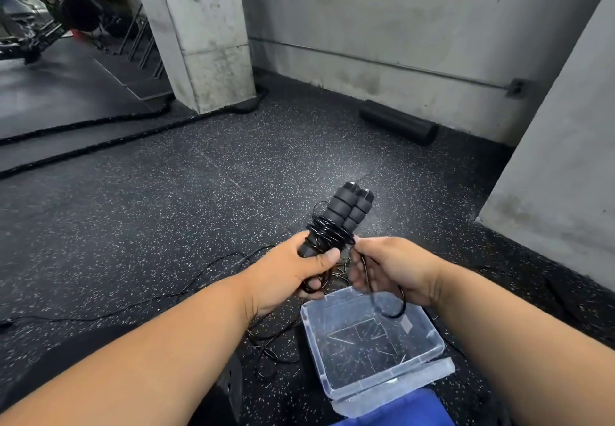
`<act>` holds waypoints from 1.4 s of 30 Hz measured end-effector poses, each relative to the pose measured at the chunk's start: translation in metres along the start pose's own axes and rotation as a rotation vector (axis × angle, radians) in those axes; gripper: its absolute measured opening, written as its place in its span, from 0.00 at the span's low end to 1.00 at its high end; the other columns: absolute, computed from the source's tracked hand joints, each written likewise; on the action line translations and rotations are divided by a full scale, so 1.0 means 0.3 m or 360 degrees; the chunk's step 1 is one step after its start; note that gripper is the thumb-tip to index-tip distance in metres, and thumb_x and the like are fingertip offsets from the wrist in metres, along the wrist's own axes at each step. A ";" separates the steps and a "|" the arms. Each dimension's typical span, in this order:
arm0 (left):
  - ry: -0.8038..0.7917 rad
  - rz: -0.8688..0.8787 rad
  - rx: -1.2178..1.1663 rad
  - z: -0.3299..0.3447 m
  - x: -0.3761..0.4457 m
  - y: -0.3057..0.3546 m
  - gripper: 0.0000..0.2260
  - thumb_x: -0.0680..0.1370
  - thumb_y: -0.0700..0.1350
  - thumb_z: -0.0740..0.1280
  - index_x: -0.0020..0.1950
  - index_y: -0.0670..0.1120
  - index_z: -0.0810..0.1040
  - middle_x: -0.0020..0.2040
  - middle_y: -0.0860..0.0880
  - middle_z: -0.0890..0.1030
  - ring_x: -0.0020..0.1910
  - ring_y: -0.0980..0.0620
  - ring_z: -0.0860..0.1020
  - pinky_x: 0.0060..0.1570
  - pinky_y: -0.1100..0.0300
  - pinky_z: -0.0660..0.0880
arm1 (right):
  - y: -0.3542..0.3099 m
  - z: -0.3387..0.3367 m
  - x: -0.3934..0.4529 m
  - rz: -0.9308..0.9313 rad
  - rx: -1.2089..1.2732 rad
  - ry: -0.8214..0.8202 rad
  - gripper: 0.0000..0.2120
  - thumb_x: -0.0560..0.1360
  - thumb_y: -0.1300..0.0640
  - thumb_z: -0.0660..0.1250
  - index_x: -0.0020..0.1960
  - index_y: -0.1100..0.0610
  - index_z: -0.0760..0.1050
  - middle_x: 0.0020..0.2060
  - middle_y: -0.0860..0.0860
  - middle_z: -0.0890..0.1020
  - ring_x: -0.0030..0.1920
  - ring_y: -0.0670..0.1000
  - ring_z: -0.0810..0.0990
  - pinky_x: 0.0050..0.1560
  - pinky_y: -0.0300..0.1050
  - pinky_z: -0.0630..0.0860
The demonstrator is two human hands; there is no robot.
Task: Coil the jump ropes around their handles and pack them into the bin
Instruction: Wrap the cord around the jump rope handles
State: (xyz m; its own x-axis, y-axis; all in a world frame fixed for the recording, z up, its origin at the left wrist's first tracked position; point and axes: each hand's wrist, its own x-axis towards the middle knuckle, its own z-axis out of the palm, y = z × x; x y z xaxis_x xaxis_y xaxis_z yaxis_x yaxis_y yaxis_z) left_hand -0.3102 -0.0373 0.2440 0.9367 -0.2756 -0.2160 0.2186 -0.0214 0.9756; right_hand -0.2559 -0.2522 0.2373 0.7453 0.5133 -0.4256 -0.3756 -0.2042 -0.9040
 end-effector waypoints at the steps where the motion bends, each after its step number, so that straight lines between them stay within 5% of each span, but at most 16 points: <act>1: 0.0041 -0.0015 -0.0028 -0.007 0.007 -0.006 0.24 0.75 0.51 0.77 0.67 0.45 0.75 0.45 0.48 0.75 0.33 0.57 0.72 0.36 0.57 0.76 | 0.003 0.016 0.004 -0.0026 -0.0014 0.0069 0.16 0.86 0.50 0.58 0.46 0.57 0.76 0.40 0.57 0.83 0.41 0.54 0.80 0.45 0.47 0.76; 6: 0.0055 -0.0063 0.0026 0.000 0.007 -0.009 0.24 0.73 0.53 0.77 0.66 0.49 0.77 0.41 0.55 0.80 0.37 0.58 0.77 0.45 0.55 0.81 | 0.001 0.045 -0.010 -0.0087 0.0030 0.0265 0.17 0.85 0.52 0.60 0.43 0.55 0.81 0.37 0.51 0.75 0.33 0.46 0.69 0.36 0.42 0.63; 8: 0.0048 -0.0009 0.0065 0.005 -0.001 0.000 0.24 0.73 0.54 0.76 0.67 0.51 0.77 0.44 0.58 0.85 0.41 0.60 0.81 0.46 0.60 0.78 | -0.005 0.039 -0.026 -0.0119 -0.0032 0.0258 0.18 0.85 0.53 0.60 0.44 0.56 0.84 0.34 0.49 0.73 0.33 0.46 0.68 0.36 0.43 0.62; 12: 0.0114 0.0056 0.0057 -0.004 -0.007 0.017 0.25 0.74 0.57 0.75 0.69 0.51 0.78 0.58 0.53 0.87 0.60 0.57 0.83 0.68 0.54 0.74 | -0.012 0.037 -0.049 -0.0178 -0.0066 0.0092 0.15 0.86 0.53 0.59 0.54 0.55 0.84 0.34 0.45 0.71 0.35 0.45 0.66 0.38 0.43 0.62; 16: 0.0158 0.0074 0.0097 -0.004 -0.013 0.021 0.24 0.75 0.58 0.73 0.68 0.51 0.79 0.58 0.55 0.87 0.61 0.58 0.83 0.71 0.54 0.72 | -0.039 0.076 -0.091 -0.0310 -0.0302 0.0041 0.15 0.86 0.53 0.59 0.49 0.50 0.83 0.32 0.40 0.78 0.32 0.39 0.72 0.39 0.36 0.67; 19: 0.0135 0.0081 0.0062 -0.004 -0.017 0.020 0.24 0.77 0.58 0.71 0.70 0.51 0.77 0.62 0.55 0.86 0.65 0.57 0.81 0.73 0.54 0.70 | -0.064 0.100 -0.113 -0.0379 -0.0325 0.0060 0.22 0.86 0.53 0.60 0.36 0.42 0.80 0.30 0.46 0.74 0.27 0.43 0.66 0.30 0.37 0.62; 25: 0.0065 0.0139 0.0067 0.004 -0.028 0.027 0.29 0.77 0.64 0.72 0.73 0.51 0.76 0.67 0.53 0.83 0.71 0.53 0.78 0.77 0.47 0.66 | -0.085 0.088 -0.135 -0.0527 -0.0414 0.0265 0.14 0.84 0.55 0.65 0.41 0.47 0.81 0.33 0.53 0.79 0.25 0.46 0.71 0.26 0.40 0.68; 29: 0.0055 0.0164 0.0106 0.007 -0.024 0.018 0.31 0.74 0.64 0.73 0.74 0.52 0.74 0.65 0.52 0.85 0.68 0.51 0.80 0.77 0.44 0.67 | -0.075 0.058 -0.126 -0.0572 -0.0909 0.0333 0.13 0.83 0.52 0.66 0.41 0.44 0.79 0.34 0.48 0.81 0.29 0.47 0.72 0.32 0.45 0.71; 33: 0.0016 0.0173 0.0208 0.000 -0.021 0.018 0.38 0.75 0.59 0.75 0.81 0.61 0.60 0.70 0.55 0.81 0.70 0.55 0.78 0.73 0.57 0.71 | -0.061 0.029 -0.130 -0.0458 -0.1322 0.0306 0.15 0.84 0.49 0.63 0.38 0.47 0.73 0.31 0.46 0.77 0.31 0.45 0.72 0.36 0.46 0.72; 37: -0.0008 0.0177 0.0291 -0.013 -0.021 0.023 0.26 0.75 0.50 0.76 0.71 0.56 0.74 0.62 0.51 0.85 0.63 0.52 0.82 0.59 0.58 0.80 | -0.038 0.037 -0.125 -0.0411 -0.1420 0.0291 0.16 0.84 0.47 0.63 0.40 0.52 0.72 0.32 0.46 0.77 0.30 0.43 0.72 0.33 0.40 0.70; 42: -0.0042 0.0157 0.0435 -0.042 -0.023 0.051 0.27 0.74 0.46 0.79 0.70 0.54 0.73 0.56 0.55 0.86 0.55 0.59 0.83 0.54 0.62 0.77 | -0.035 0.048 -0.135 -0.0466 -0.1254 0.0234 0.10 0.83 0.50 0.66 0.44 0.51 0.74 0.37 0.52 0.82 0.28 0.45 0.78 0.30 0.43 0.77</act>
State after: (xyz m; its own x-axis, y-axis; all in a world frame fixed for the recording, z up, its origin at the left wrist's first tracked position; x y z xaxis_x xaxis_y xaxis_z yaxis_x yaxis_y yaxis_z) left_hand -0.3097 -0.0236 0.2598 0.9414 -0.3143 -0.1221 0.0418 -0.2504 0.9672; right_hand -0.2900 -0.2588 0.2646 0.8368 0.5336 -0.1223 0.2956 -0.6284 -0.7195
